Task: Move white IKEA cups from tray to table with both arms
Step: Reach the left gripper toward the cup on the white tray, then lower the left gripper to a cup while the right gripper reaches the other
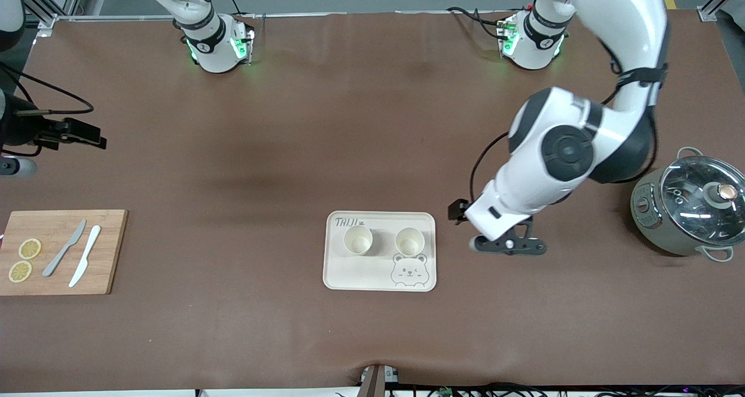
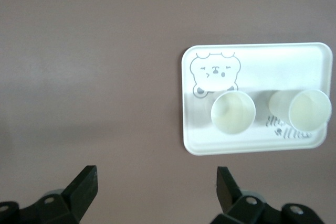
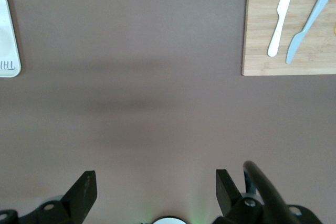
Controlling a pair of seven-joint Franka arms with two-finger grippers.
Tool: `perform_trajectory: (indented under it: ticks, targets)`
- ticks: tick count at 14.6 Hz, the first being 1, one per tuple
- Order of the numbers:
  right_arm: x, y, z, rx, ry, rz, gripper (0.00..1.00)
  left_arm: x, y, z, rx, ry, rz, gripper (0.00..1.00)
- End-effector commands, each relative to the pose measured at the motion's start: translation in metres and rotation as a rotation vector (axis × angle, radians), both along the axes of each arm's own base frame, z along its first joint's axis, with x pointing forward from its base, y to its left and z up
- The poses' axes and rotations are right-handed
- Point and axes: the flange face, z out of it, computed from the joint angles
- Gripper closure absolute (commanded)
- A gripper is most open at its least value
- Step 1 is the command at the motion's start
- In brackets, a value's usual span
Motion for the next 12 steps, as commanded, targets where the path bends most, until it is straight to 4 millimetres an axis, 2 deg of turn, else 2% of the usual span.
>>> perform_trajectory:
  ticks: [1,3,5,7,10,12]
  targets:
    - [0.006,0.048,-0.005,-0.009,-0.024,-0.060,0.00,0.004,-0.044,-0.022,0.034,-0.077,-0.004,0.00]
    - [0.014,0.087,-0.016,0.000,-0.040,-0.112,0.00,0.007,-0.047,-0.055,0.012,-0.036,0.040,0.00]
    - [0.024,0.127,-0.033,0.047,-0.046,-0.213,0.00,0.013,-0.046,-0.067,-0.031,-0.038,0.063,0.00]
    - [0.032,0.168,-0.053,0.056,-0.064,-0.253,0.00,0.014,-0.052,-0.091,-0.034,-0.036,0.062,0.00]
    - [0.042,0.216,-0.079,0.086,-0.095,-0.332,0.00,0.014,-0.057,-0.118,-0.052,-0.025,0.075,0.00]
    - [0.050,0.238,-0.099,0.111,-0.112,-0.368,0.00,0.009,-0.066,-0.128,-0.047,-0.019,0.066,0.00]
